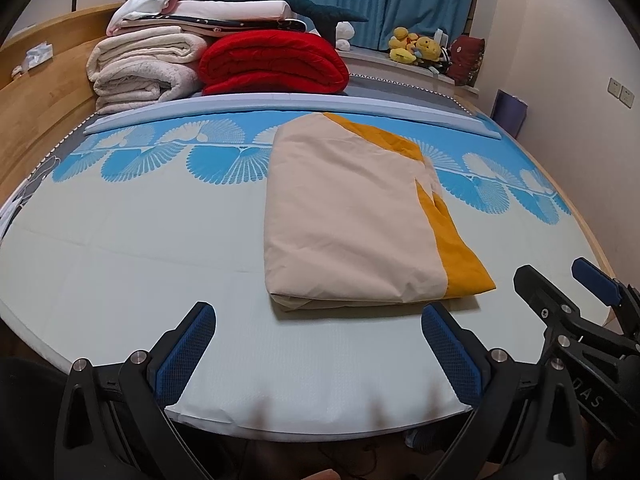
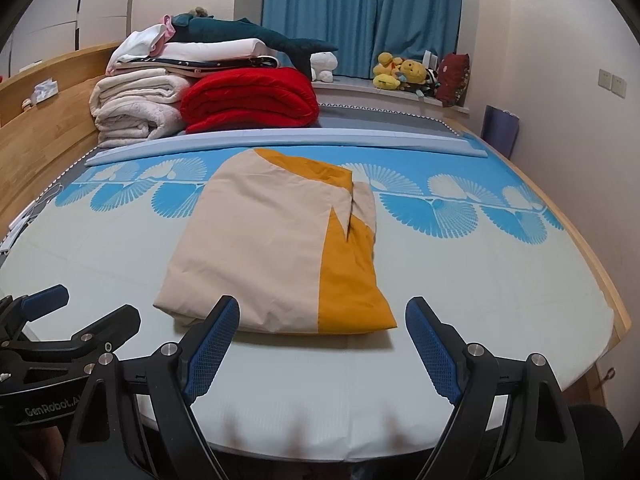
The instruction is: Fold large clothes
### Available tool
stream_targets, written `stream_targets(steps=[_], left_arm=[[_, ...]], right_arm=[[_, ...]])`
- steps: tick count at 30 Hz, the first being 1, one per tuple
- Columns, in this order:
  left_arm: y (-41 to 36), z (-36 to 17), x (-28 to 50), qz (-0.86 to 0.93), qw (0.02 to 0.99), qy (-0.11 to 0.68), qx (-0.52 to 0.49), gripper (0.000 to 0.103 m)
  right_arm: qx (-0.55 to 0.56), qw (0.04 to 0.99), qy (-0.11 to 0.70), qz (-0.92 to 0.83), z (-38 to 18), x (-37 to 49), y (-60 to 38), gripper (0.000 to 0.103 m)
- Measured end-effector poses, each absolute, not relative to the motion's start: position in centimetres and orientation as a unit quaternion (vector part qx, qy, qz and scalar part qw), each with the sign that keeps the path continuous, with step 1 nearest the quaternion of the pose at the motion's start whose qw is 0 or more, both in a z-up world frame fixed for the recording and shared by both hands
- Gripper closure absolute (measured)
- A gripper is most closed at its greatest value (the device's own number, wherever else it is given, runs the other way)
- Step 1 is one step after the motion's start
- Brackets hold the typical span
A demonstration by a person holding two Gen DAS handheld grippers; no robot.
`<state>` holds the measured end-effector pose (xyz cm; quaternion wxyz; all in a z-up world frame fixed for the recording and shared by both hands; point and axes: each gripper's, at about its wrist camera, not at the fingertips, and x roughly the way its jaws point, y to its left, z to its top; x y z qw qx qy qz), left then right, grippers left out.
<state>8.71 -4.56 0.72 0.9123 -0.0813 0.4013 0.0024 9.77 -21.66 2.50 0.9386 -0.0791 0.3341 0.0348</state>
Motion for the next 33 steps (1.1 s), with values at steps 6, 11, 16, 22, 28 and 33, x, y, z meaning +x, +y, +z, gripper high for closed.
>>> stream_targets(steps=[6,11,16,22,28,33], left_arm=[[-4.70,0.74,8.88,0.001,0.913,0.401,-0.081,0.001],[-4.79,0.68,8.94,0.001,0.912,0.402,-0.082,0.001],[-4.80,0.67,9.00,0.000,0.912,0.403,-0.082,0.001],[-4.82,0.65,9.11,-0.001,0.912,0.403,-0.081,0.001],[-4.88,0.65,9.10,-0.001,0.911,0.403,-0.082,0.001],[-4.96,0.65,9.17,0.000,0.912,0.403,-0.081,0.001]], right_arm=[[-0.079,0.939,0.334,0.035,2.51,9.83,-21.70,0.018],[-0.079,0.938,0.335,0.034,2.52,9.86,-21.70,0.018],[-0.078,0.938,0.335,0.032,2.52,9.90,-21.59,0.018],[-0.078,0.938,0.336,0.032,2.48,9.98,-21.64,0.018],[-0.078,0.938,0.336,0.033,2.46,10.02,-21.67,0.018],[-0.078,0.938,0.336,0.033,2.53,9.95,-21.69,0.018]])
